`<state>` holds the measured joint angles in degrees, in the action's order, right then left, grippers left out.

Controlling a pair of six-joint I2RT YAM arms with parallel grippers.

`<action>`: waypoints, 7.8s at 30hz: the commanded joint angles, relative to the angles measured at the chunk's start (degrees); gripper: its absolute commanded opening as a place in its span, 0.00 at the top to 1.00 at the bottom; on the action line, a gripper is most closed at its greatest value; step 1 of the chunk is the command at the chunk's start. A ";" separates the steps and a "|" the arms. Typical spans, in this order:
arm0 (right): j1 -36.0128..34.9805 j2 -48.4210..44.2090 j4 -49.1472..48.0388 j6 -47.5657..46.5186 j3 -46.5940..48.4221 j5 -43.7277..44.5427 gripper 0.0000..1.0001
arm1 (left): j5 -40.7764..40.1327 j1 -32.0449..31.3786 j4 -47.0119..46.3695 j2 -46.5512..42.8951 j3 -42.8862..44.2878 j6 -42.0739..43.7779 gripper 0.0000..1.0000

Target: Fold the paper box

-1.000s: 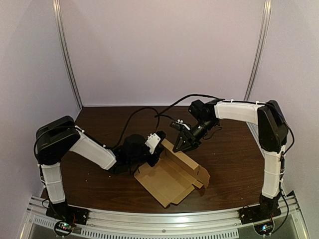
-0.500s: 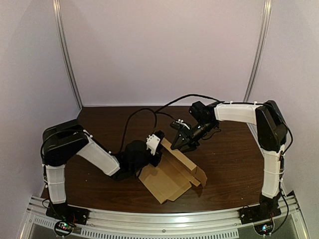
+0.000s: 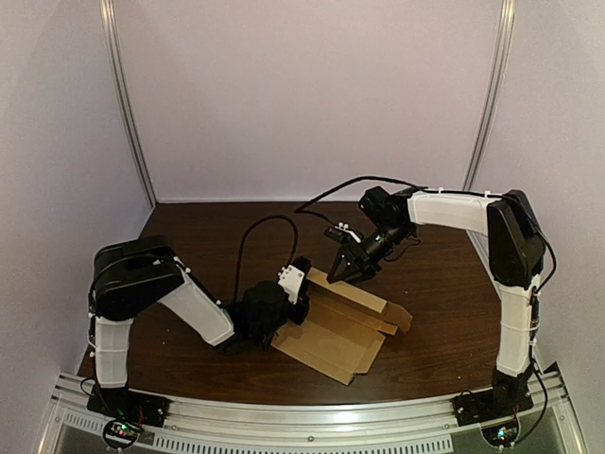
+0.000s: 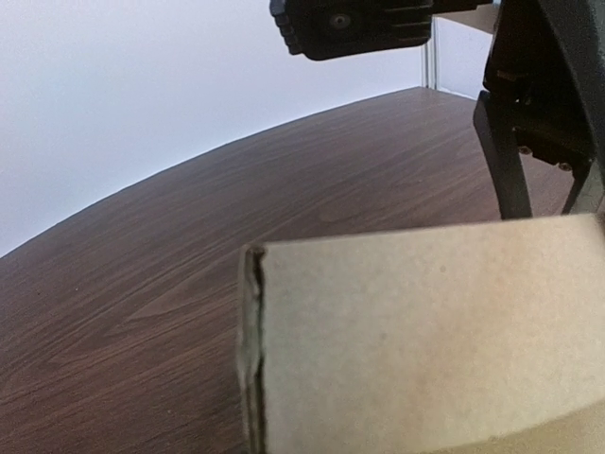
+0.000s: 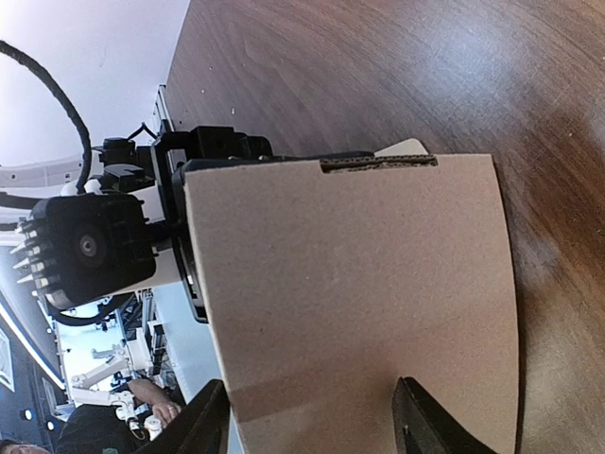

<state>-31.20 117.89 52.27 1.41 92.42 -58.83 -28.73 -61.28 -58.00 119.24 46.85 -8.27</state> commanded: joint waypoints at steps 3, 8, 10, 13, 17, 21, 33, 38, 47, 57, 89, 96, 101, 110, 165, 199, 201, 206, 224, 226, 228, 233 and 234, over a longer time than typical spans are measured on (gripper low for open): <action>1.43 1.21 2.46 -3.12 1.31 8.78 0.42 | 0.31 -0.71 -4.84 -4.47 -1.93 1.80 0.84; 2.98 1.16 4.14 -3.01 2.93 2.80 0.39 | 0.84 -0.62 -2.70 -5.20 -1.43 3.29 0.88; 3.24 0.91 5.04 -3.45 3.07 0.47 0.37 | 1.40 -0.41 -1.04 -5.10 -0.68 3.56 0.89; 3.38 0.24 5.16 -3.24 2.56 -1.68 0.35 | 2.20 -0.13 0.14 -4.75 0.18 3.76 0.90; 3.90 -0.39 5.25 -3.45 2.37 -1.35 0.34 | 3.11 0.03 1.99 -4.74 1.37 4.41 0.90; 4.18 -1.11 5.97 -4.39 2.50 -0.85 0.33 | 4.52 0.07 3.97 -4.77 2.37 4.67 0.89; 4.44 -1.39 8.37 -7.36 2.40 3.19 0.32 | 5.40 0.04 7.00 -0.82 6.08 5.73 0.81; 4.87 -1.41 8.79 -7.86 2.58 3.59 0.31 | 5.55 0.21 6.95 -0.42 6.06 5.29 0.84; 5.25 -1.34 9.32 -8.70 2.63 3.58 0.31 | 6.14 0.50 6.66 1.08 6.72 4.98 0.86; 5.27 -1.07 9.56 -9.36 2.77 5.59 0.31 | 6.38 0.56 8.35 2.96 9.39 4.46 0.93; 3.59 -5.11 17.72 -16.69 4.25 9.69 0.27 | 4.07 0.55 18.89 -9.33 -1.01 2.28 0.98; 2.98 -5.14 16.80 -16.45 0.84 7.79 0.28 | 2.33 0.57 19.45 -6.94 0.96 3.43 0.97; 1.57 -4.02 16.80 -17.17 -0.90 6.73 0.28 | -0.36 0.55 17.91 -4.83 2.34 1.79 0.97; 0.70 -1.51 16.34 -15.97 -0.54 5.98 0.38 | -5.53 0.33 17.68 -2.03 4.91 -2.47 0.97; 13.76 -15.63 22.97 -25.54 -0.49 9.91 0.33 | 12.74 -0.64 51.74 -36.11 0.21 7.62 0.60; 1.93 -29.90 -8.03 -26.10 -24.93 31.90 0.96 | 7.10 6.44 81.33 -33.42 25.38 2.86 0.52; 0.72 -28.09 -8.68 -26.26 -22.68 33.18 0.98 | 7.02 6.67 81.43 -36.34 22.70 2.32 0.52; -2.62 -23.68 -9.03 -27.23 -18.39 32.75 1.00 | 14.30 6.71 79.28 -39.89 17.21 1.07 0.51; 1.49 -33.39 -1.78 -35.94 -22.54 24.70 0.58 | 34.88 10.38 75.37 -23.20 29.22 4.73 0.54; 2.62 -34.08 -2.28 -36.32 -23.56 24.69 0.59 | 37.73 10.69 75.52 -22.39 29.33 4.84 0.54; 3.61 -33.79 -3.48 -36.59 -24.22 24.63 0.60 | 39.65 10.78 75.62 -21.46 29.47 4.85 0.55; 4.56 -30.62 -7.89 -36.39 -24.57 25.51 0.60 | 41.45 11.03 76.48 -18.39 30.67 4.95 0.56; 4.57 -29.78 -8.47 -36.47 -24.43 25.43 0.60 | 41.48 11.23 76.49 -17.82 30.81 4.81 0.57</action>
<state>-27.07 85.32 47.27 -34.35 68.77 -33.01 9.19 -50.57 19.31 99.18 75.75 -4.16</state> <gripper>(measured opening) 0.400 0.439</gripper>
